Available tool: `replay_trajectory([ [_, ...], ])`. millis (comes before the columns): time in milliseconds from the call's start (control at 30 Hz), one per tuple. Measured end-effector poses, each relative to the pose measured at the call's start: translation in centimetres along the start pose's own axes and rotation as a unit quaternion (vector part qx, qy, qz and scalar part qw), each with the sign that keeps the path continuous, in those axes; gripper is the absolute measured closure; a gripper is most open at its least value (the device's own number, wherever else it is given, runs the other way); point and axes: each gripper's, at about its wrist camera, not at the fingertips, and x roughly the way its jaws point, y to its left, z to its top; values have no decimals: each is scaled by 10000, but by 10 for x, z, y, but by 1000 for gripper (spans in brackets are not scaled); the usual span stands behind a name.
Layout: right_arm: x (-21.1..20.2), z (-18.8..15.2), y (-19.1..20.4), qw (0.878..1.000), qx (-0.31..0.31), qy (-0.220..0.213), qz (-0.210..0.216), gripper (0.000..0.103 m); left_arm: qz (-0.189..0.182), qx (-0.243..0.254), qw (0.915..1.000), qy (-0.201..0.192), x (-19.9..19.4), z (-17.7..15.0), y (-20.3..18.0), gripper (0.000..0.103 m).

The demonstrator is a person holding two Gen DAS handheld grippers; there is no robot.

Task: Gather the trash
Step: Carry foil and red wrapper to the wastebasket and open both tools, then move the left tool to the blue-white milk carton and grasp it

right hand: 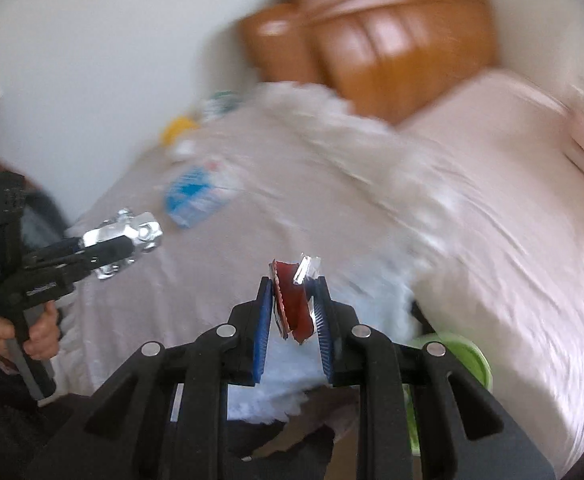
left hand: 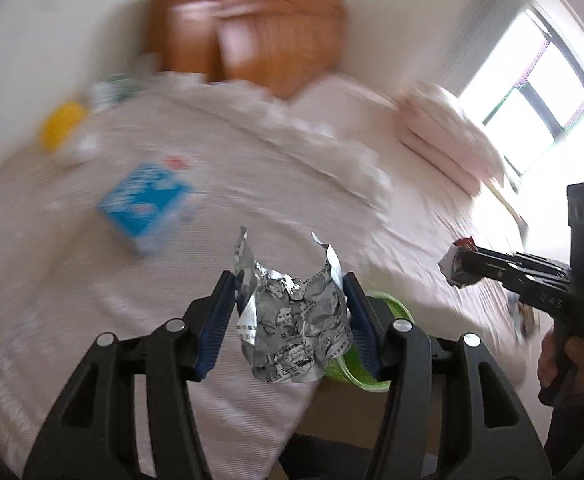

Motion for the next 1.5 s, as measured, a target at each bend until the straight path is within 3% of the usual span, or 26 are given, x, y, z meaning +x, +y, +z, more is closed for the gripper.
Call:
replay_trajectory([
  [233, -2, -50, -86, 9916, 916, 177, -893, 78, -474, 776, 9953, 342, 31, 3, -73, 50],
  [300, 5, -63, -107, 9864, 1211, 190, -1096, 53, -519, 960, 9933, 390, 35, 3, -87, 50],
  [333, 6, -67, -113, 9848, 1283, 168, -1160, 29, -530, 1046, 9922, 416, 37, 3, -94, 49],
  [400, 7, -80, -132, 9790, 1534, 117, -1335, 12, -543, 1144, 9909, 461, 40, 2, -101, 49],
  [600, -3, -103, -168, 9655, 2144, 118, -1474, 5, -605, 1484, 9853, 592, 52, -1, -129, 49],
  [900, -29, -120, -179, 9517, 2131, 23, -2211, 3, -987, 2199, 9652, 1013, 91, -7, -201, 46],
  [1000, -38, -127, -186, 9481, 2172, 4, -2322, 3, -1033, 2467, 9578, 1053, 101, -9, -227, 40],
  [1033, -41, -131, -190, 9467, 2211, -14, -2343, 3, -1051, 2497, 9569, 1051, 101, -9, -232, 29],
  [1067, -45, -134, -194, 9452, 2269, -37, -2349, 3, -1051, 2492, 9573, 1022, 103, -8, -239, 18],
  [1167, -51, -142, -205, 9420, 2413, -74, -2329, 3, -1243, 2395, 9579, 976, 102, -3, -249, 14],
  [1500, -56, -148, -211, 9418, 2572, -163, -2159, 3, -1069, 2128, 9682, 765, 91, 6, -243, 8],
])
